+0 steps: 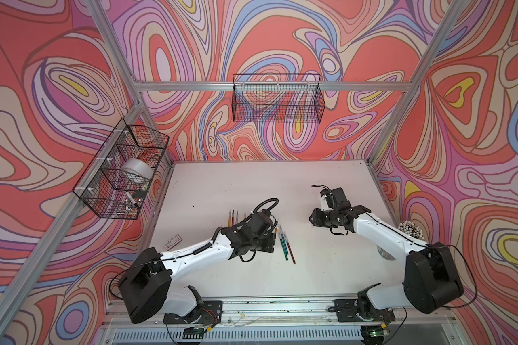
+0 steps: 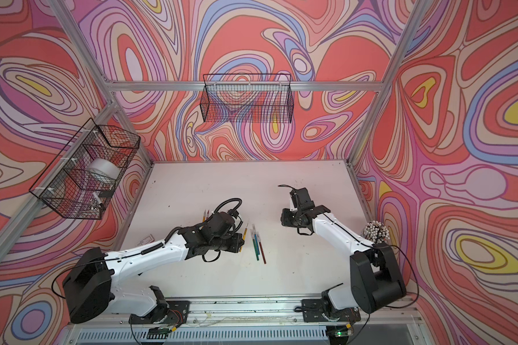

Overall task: Remove protective caps from carving knives
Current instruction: Place the protective sleeve at the center of the board, then place the carving knife at the center of the board.

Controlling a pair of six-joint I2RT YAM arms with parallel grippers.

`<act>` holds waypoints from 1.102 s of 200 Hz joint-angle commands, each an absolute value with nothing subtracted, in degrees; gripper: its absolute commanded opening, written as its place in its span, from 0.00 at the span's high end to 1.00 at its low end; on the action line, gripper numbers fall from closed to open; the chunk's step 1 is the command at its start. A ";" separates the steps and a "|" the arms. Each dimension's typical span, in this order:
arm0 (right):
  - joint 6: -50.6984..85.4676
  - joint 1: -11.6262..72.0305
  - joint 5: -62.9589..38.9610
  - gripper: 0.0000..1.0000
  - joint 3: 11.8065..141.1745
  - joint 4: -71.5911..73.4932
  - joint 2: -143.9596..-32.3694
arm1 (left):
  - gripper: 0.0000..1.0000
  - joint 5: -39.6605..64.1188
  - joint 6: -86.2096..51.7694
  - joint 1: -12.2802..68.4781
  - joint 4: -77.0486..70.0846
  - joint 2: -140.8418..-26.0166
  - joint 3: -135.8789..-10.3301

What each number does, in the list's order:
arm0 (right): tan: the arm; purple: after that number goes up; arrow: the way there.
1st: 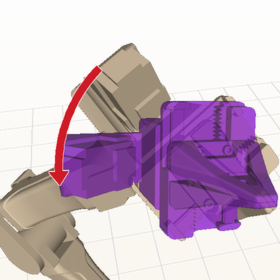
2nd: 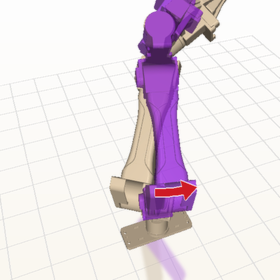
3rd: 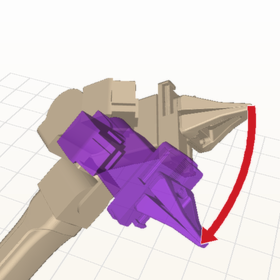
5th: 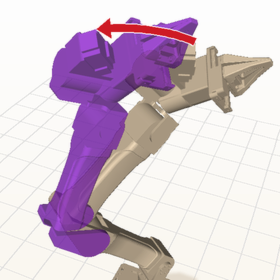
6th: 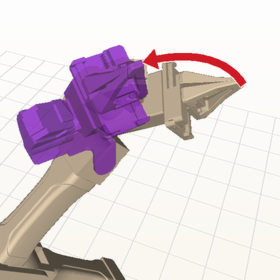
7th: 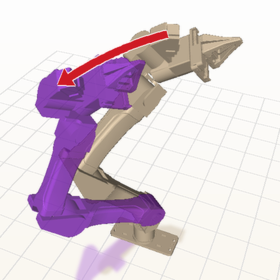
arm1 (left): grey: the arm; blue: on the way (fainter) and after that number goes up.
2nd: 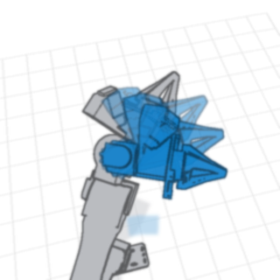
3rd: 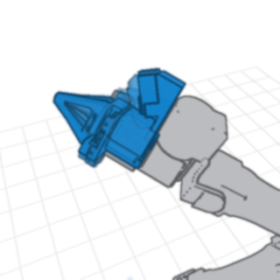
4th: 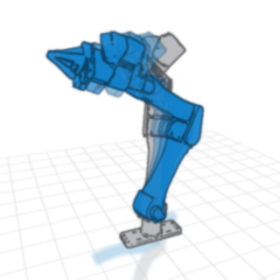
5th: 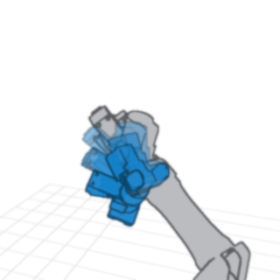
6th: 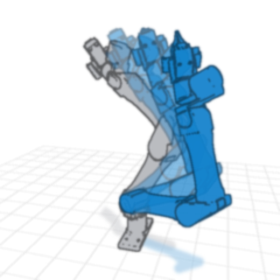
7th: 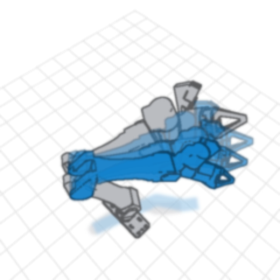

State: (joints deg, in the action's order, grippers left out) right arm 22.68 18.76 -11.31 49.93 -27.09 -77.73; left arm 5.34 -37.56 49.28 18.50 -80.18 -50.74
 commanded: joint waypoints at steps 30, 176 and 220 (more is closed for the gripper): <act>25.87 18.54 -26.61 0.57 44.43 -20.26 -67.57 | 1.00 -4.40 -36.23 48.13 31.10 -85.70 -58.17; 32.62 18.54 -34.11 0.02 36.55 -10.70 -60.56 | 1.00 -9.67 -36.64 41.53 35.29 -100.34 -66.35; 37.66 18.54 -29.05 0.02 35.73 -10.27 -61.11 | 1.00 -9.78 -36.83 40.78 34.46 -102.23 -66.31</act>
State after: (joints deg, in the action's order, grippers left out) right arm 35.64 18.74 -30.98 36.21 -11.60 -61.19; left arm -8.47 -37.06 41.45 33.21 -100.99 -64.93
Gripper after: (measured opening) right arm 0.984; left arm 0.092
